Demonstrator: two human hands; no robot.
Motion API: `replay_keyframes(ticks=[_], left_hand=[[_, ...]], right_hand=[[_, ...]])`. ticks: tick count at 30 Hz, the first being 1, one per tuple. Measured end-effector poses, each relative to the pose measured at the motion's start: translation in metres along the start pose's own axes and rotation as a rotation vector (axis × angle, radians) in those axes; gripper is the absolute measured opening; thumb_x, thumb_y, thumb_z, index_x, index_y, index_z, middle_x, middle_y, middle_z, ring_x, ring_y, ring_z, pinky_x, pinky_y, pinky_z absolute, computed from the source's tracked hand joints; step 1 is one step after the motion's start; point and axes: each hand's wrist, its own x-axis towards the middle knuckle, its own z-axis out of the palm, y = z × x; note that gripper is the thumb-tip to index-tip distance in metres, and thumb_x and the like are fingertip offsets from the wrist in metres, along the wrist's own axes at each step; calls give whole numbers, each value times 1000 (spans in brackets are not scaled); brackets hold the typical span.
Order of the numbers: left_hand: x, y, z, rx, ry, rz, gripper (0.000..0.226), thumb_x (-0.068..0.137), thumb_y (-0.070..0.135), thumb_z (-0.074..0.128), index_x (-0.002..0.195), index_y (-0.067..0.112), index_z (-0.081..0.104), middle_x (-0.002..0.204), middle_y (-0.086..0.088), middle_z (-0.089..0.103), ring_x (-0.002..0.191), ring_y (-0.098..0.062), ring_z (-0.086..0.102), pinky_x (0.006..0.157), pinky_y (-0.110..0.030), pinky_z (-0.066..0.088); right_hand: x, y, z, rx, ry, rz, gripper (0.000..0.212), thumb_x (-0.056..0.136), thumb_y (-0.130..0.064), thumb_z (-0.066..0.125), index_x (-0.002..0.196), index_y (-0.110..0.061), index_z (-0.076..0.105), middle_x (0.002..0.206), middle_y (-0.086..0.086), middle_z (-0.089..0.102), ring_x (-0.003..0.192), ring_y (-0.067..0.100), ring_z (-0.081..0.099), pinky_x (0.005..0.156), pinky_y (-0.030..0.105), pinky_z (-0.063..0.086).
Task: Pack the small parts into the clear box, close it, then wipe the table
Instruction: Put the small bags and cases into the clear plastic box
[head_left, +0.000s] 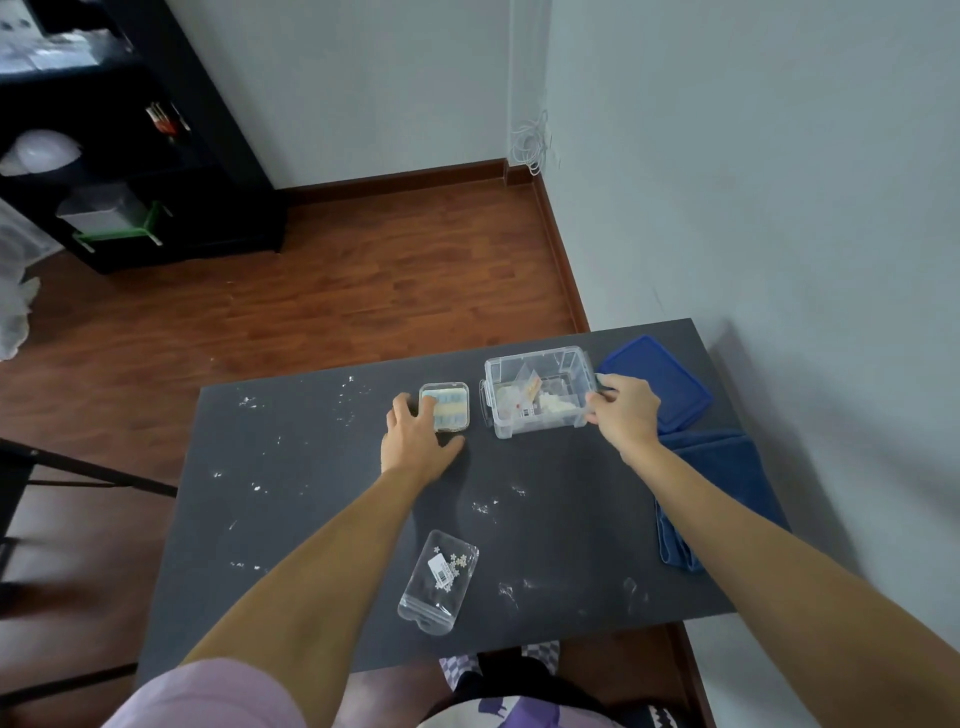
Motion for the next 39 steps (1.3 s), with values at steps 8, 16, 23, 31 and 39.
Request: replay_keyframes(ticks=[8, 16, 23, 31, 39], left_hand=[[30, 7, -13, 19, -170, 151, 81, 64, 39, 85, 123, 11, 37, 136, -8, 43, 129, -30, 40, 96, -48, 46], [14, -24, -18, -88, -67, 202, 73, 68, 39, 80, 130, 23, 43, 123, -4, 51, 117, -28, 49, 93, -40, 45], [7, 9, -45, -434, 293, 396, 72, 71, 43, 78, 135, 31, 46, 125, 6, 52, 114, -10, 50, 95, -22, 37], [13, 61, -21, -99, 1, 556, 66, 81, 54, 65, 139, 29, 45, 140, 1, 44, 133, -22, 36, 115, -40, 25], [11, 61, -12, 103, -53, 557, 56, 95, 54, 41, 145, 31, 35, 161, -1, 14, 148, -23, 8, 120, -46, 9]], right_hand=[[1, -1, 1, -52, 3, 24, 36, 92, -7, 64, 127, -1, 65, 119, 17, 71, 102, 31, 71, 88, 47, 60], [0, 1, 3, -69, 14, 16, 34, 92, -9, 64, 126, -2, 65, 118, 17, 70, 103, 33, 70, 89, 49, 59], [-1, 0, 4, -3, 18, 26, 36, 91, -6, 65, 127, 0, 64, 118, 19, 70, 102, 35, 70, 92, 50, 57], [-1, 1, 6, 18, 14, 46, 35, 91, -7, 64, 126, -5, 66, 117, 15, 71, 107, 32, 67, 93, 49, 57], [2, 6, 10, 46, 24, 43, 33, 90, -6, 65, 123, -4, 67, 111, 15, 73, 104, 34, 68, 93, 50, 56]])
